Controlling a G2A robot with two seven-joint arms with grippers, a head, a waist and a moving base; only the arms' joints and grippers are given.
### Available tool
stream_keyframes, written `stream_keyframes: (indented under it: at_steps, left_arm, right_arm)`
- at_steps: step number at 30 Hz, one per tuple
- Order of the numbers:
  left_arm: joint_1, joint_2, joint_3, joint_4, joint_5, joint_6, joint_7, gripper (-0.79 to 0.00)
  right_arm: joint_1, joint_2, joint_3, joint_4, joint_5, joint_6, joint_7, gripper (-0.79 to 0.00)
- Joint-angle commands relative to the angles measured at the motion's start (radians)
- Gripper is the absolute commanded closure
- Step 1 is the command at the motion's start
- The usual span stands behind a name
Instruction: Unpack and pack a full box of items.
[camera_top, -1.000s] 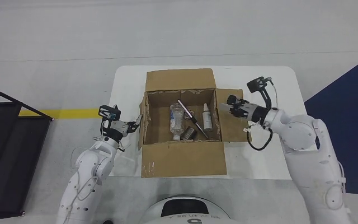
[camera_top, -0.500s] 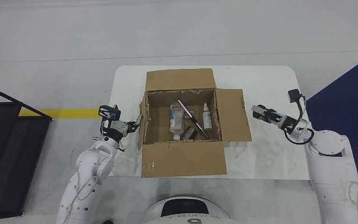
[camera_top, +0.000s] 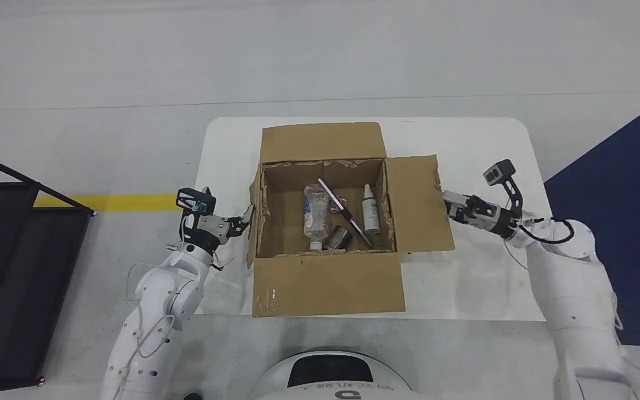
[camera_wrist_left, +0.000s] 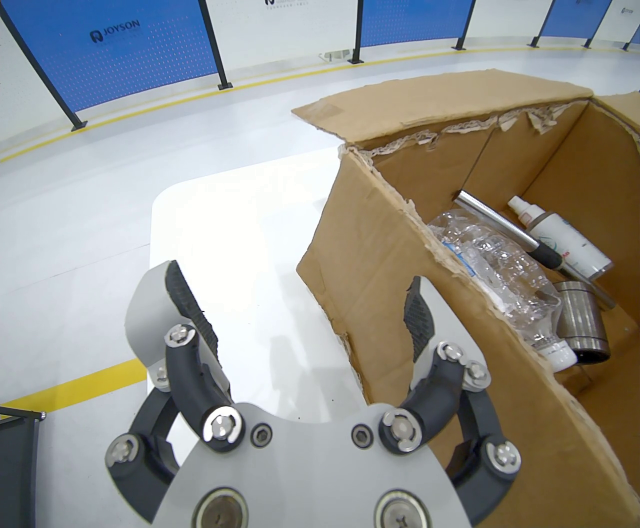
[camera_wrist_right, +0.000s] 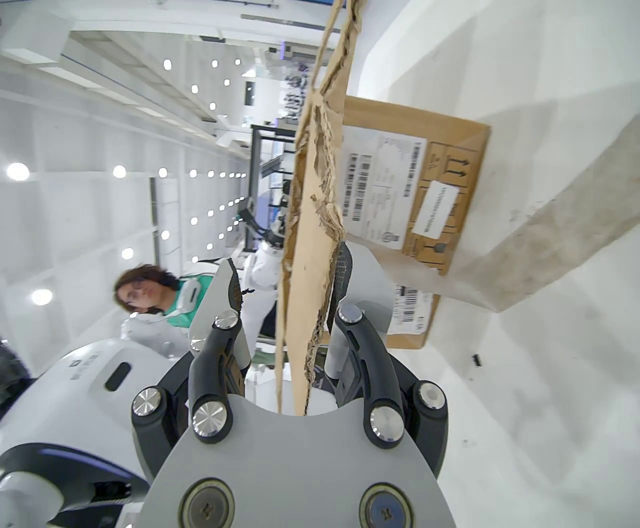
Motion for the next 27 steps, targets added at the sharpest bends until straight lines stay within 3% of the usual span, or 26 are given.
stream_keyframes:
  at_steps: [1, 11, 17, 19, 21, 22, 27]
  left_arm:
    - [0.0, 0.0, 0.0, 0.0, 0.0, 0.0, 0.0, -0.785]
    - [0.0, 0.0, 0.0, 0.0, 0.0, 0.0, 0.0, -0.785]
    - [0.0, 0.0, 0.0, 0.0, 0.0, 0.0, 0.0, -0.785]
    - [0.0, 0.0, 0.0, 0.0, 0.0, 0.0, 0.0, -0.785]
    - [0.0, 0.0, 0.0, 0.0, 0.0, 0.0, 0.0, -0.785]
    - [0.0, 0.0, 0.0, 0.0, 0.0, 0.0, 0.0, -0.785]
    - [0.0, 0.0, 0.0, 0.0, 0.0, 0.0, 0.0, -0.785]
  right_arm:
    - [0.005, 0.005, 0.002, 0.004, -0.002, 0.004, 0.003, -0.351]
    - [-0.095, 0.026, 0.056, -0.275, -0.036, -0.024, -0.043, -0.406]
    - [-0.157, 0.037, 0.075, -0.482, -0.122, 0.033, -0.101, -0.44]
    - [-0.158, 0.037, 0.047, -0.545, -0.192, 0.06, -0.126, -0.474]
    - [-0.143, 0.036, -0.003, -0.593, -0.262, 0.085, -0.151, -0.628]
    - [-0.13, 0.035, -0.032, -0.605, -0.303, 0.104, -0.166, -0.659]
    - [-0.039, 0.021, -0.201, -0.603, -0.439, 0.181, -0.209, -0.674]
